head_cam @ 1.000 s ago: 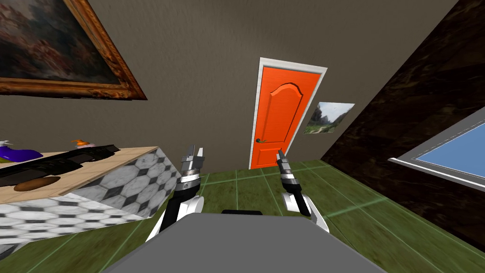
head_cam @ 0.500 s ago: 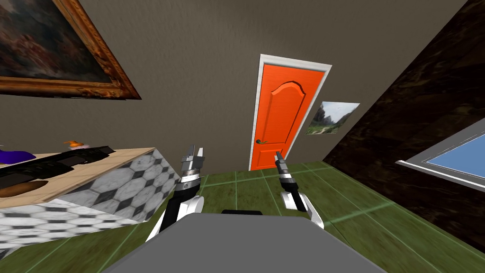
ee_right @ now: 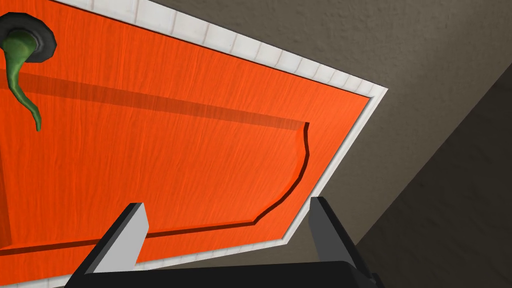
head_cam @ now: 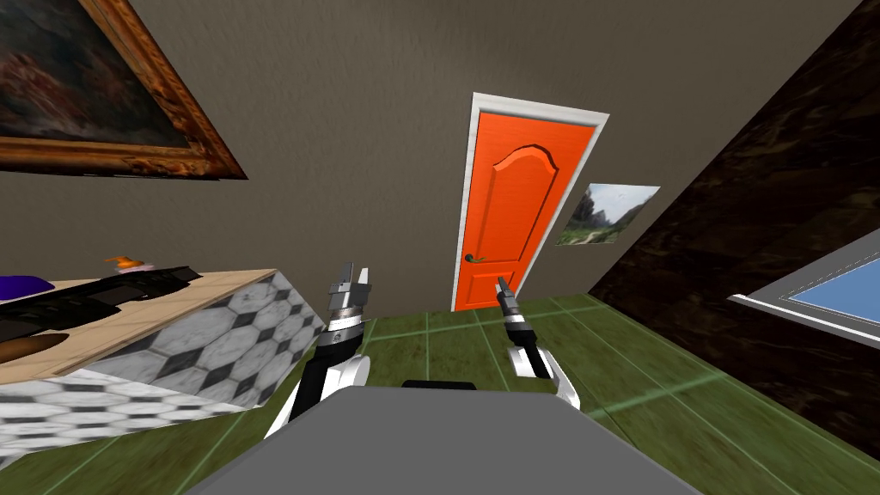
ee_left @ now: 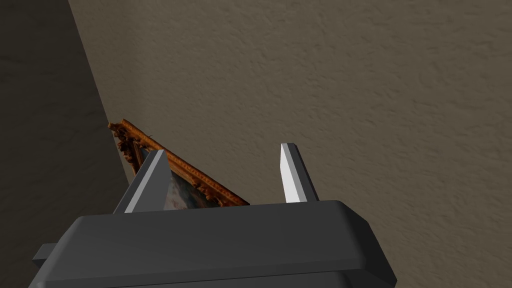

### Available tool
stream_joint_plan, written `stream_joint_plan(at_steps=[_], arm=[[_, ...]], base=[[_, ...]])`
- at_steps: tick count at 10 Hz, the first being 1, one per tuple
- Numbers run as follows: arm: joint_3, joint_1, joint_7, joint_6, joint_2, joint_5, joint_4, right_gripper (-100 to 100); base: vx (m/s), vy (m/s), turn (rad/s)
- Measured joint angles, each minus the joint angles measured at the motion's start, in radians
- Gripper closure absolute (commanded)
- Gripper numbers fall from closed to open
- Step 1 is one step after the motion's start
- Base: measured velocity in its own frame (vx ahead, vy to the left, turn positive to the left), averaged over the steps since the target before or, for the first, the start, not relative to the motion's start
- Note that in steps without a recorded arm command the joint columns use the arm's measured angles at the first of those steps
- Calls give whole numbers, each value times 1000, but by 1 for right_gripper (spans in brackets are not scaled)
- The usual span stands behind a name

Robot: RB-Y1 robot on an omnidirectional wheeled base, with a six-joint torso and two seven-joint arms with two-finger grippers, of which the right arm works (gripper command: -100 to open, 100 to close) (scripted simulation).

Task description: Pull the door open

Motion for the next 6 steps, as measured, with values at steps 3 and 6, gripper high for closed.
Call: stream_joint_plan(at_steps=[3, 6], arm=[[-6, -51, -24, -16, -11, 9, 106, -100], [-6, -82, -56, -23, -22, 21, 181, -100]], base=[[95, -31, 18], [90, -32, 12]])
